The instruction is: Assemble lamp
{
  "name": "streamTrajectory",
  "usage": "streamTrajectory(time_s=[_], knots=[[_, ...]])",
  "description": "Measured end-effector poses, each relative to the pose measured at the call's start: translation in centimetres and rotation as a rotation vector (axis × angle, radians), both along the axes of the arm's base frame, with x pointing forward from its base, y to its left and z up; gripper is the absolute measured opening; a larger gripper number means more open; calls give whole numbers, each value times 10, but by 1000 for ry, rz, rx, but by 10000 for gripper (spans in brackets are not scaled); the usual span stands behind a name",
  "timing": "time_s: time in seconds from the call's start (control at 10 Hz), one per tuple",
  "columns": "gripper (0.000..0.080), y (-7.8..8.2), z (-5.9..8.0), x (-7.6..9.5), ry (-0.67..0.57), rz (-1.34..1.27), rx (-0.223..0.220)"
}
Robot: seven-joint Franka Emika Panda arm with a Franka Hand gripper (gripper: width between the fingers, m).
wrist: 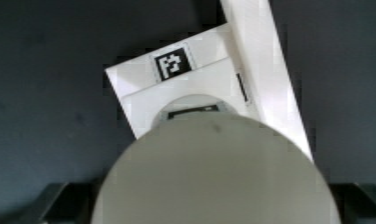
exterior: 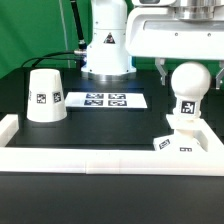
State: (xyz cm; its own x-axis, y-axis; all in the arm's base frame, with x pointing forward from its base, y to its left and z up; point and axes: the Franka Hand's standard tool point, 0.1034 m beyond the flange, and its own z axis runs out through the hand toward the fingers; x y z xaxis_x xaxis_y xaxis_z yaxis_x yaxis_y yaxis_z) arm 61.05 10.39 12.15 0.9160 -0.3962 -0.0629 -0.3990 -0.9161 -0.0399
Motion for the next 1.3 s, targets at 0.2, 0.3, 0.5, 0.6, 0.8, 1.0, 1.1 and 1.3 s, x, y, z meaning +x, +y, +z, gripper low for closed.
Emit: streamTrajectory(time_s=[0.2,0.3,0.5,0.6,0.8,1.0,1.1,1.3], knots=[[579,0,0,0,6,-101,-3],[579,0,0,0,10,-159,-5],[579,1,0,0,17,-276,-8],[580,4,0,-1,15,-387,-10],[580,11,1,-4,37,-684,-1],[580,10,-1,-3,66,-879,24],[580,10,-1,-1,75,-964,36],[580,13,0,0,71,-973,39]])
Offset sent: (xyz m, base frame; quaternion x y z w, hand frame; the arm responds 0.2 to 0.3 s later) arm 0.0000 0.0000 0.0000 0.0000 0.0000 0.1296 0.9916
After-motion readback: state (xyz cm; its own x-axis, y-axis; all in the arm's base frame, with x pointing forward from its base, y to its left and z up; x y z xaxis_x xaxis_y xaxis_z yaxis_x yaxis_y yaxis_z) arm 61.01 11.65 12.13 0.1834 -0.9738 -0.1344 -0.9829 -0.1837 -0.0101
